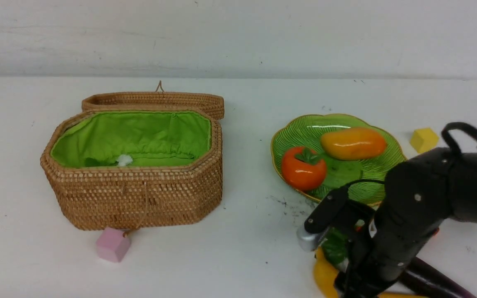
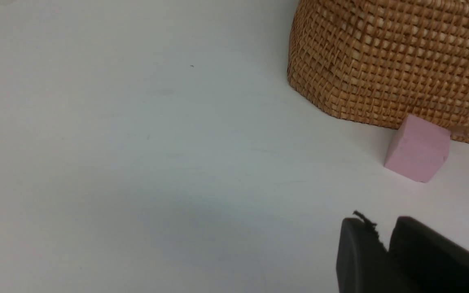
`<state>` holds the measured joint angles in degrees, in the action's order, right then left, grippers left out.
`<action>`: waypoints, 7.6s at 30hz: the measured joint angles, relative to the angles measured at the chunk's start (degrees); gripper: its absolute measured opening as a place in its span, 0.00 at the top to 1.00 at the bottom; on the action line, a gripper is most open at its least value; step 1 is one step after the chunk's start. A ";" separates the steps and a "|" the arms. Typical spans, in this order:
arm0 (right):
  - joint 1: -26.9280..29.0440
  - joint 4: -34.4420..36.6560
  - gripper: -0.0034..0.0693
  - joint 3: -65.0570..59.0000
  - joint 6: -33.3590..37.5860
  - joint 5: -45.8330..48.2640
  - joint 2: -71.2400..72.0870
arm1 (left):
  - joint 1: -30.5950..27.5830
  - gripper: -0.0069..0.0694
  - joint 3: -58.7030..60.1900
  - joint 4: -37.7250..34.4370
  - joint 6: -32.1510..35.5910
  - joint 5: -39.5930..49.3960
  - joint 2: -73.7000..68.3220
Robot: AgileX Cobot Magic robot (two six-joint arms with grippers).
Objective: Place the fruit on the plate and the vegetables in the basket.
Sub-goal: Use the right arm to grab a banana and put it into the right plate, then grab an eggplant with your right arm and place it in the basket on the left, then use the right arm to grab a carrot and put it into the left basket
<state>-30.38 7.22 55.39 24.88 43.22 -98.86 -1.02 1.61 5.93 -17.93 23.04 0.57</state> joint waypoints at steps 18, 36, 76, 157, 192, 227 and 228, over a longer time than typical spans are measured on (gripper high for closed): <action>-4.63 27.38 0.50 37.69 22.72 18.89 -2.26 | 0.00 0.74 0.00 0.00 0.00 0.00 0.00; -6.96 30.26 0.50 79.43 38.07 7.33 -35.67 | 0.00 0.72 0.00 0.00 0.00 0.00 0.00; 23.26 27.34 0.50 44.46 22.36 8.26 -20.75 | 0.00 0.67 0.00 0.00 0.00 0.00 0.00; -7.74 35.26 0.41 71.10 32.89 -4.81 -31.55 | 0.00 0.60 0.11 0.00 0.00 0.00 0.00; 18.04 9.42 0.35 12.38 54.63 6.43 3.43 | 0.00 0.60 0.11 0.00 0.00 0.00 0.00; -3.88 35.06 0.41 42.48 50.89 9.65 -4.69 | 0.00 0.60 0.11 0.00 0.00 -0.04 0.00; -4.30 36.92 0.41 45.12 50.86 8.62 -6.66 | 0.00 0.60 0.11 0.00 0.00 -0.04 0.00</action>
<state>-34.68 44.14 100.51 75.74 51.85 -105.51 -1.02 1.72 5.93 -17.93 23.00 0.57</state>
